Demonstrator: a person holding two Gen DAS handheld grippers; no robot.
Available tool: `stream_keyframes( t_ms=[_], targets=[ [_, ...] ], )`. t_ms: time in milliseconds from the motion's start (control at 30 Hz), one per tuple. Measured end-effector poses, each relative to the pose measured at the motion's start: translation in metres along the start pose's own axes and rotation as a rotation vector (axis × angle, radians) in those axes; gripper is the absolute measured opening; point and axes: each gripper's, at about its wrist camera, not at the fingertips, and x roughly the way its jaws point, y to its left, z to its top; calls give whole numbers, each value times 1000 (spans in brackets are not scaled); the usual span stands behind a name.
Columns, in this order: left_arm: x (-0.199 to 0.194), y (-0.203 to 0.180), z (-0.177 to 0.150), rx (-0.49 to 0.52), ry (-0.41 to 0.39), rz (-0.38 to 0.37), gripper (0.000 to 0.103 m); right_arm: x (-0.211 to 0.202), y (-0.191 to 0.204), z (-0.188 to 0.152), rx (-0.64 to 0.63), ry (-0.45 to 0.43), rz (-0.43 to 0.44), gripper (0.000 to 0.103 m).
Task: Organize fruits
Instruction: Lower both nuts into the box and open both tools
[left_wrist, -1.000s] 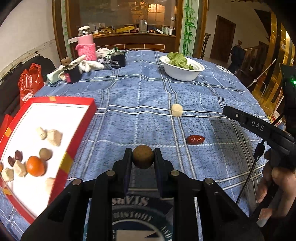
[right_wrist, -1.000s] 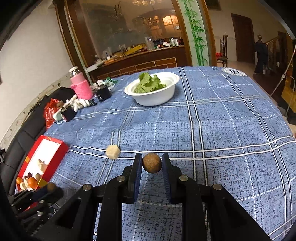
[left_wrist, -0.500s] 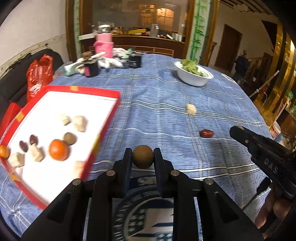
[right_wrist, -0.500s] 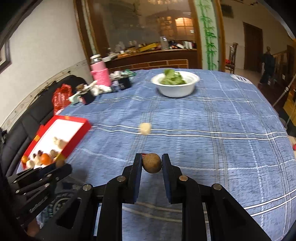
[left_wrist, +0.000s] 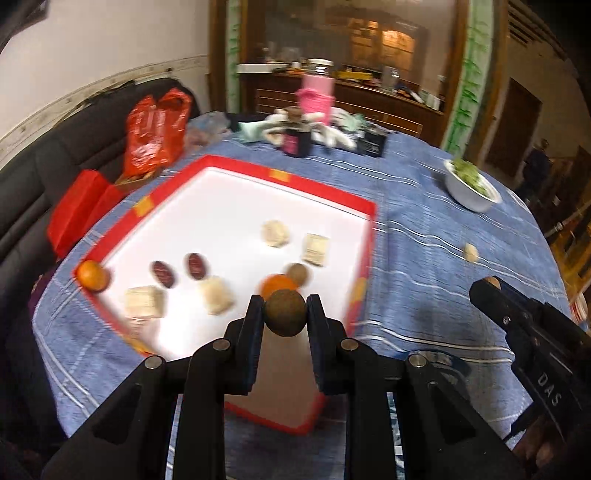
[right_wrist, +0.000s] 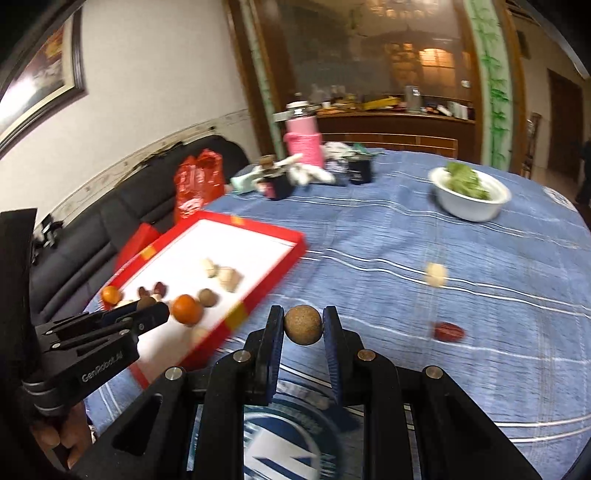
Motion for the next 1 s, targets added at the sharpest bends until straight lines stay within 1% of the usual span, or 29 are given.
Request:
stream_keyframes(
  t_ms=[167,400,633,733,867,1000],
  targets=[
    [8,26,6,-38,2,56,21,15,35,11,-39,-2,59,22],
    [25,41,15,-48,14,91,21,42,74,29,-84,13,107,21],
    [43,51,14,-53,61,94,21,78,88,27,-99,78,108,21],
    [45,56,16,-64,52,94,21,91,89,23,-99,107,105,21],
    [47,62,20,-77,53,90,21,99,90,22,-99,118,103,21],
    [47,64,27,-80,42,83,21,102,90,24,-97,109,98,21]
  ],
)
